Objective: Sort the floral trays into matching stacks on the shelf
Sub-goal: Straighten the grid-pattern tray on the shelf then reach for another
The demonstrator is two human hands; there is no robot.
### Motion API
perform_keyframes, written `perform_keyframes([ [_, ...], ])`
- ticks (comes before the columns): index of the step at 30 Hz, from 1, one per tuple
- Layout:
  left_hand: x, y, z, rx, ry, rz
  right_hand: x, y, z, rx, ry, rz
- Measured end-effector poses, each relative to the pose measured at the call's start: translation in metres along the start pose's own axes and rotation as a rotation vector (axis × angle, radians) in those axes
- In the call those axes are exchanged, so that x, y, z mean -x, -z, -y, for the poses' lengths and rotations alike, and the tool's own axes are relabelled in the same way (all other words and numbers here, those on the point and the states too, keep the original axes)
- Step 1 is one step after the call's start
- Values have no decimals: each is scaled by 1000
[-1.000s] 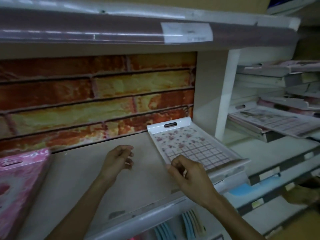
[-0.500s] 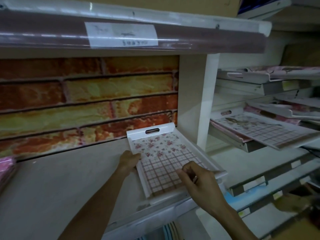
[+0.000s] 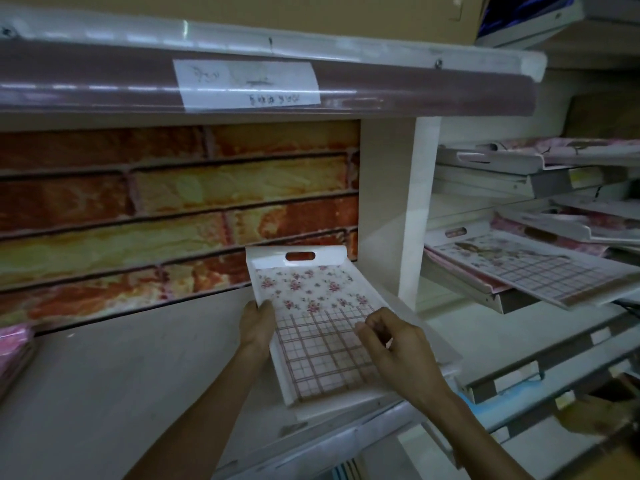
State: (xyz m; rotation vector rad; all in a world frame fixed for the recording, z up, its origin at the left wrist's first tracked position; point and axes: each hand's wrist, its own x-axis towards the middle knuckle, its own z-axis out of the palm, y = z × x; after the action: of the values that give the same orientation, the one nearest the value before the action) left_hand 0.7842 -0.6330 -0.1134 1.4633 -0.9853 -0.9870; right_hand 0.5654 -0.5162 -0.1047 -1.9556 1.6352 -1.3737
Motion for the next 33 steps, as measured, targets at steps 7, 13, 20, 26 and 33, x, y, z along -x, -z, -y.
perform_keyframes([
  [7, 18, 70, -23, 52, -209, -76, -36, -6, 5, 124, -1, -131],
  [13, 29, 135, -28, 102, -224, -162, -53, -45, 10, 75, -94, -86],
  [20, 30, 195, -26, 100, -264, -216, -53, -99, 44, -64, -101, 84],
  [26, 14, 238, -4, -136, -232, -262, -36, -142, 53, 2, -138, 165],
  [33, -9, 267, 22, -470, -44, -244, -21, -167, 61, 145, -194, 241],
])
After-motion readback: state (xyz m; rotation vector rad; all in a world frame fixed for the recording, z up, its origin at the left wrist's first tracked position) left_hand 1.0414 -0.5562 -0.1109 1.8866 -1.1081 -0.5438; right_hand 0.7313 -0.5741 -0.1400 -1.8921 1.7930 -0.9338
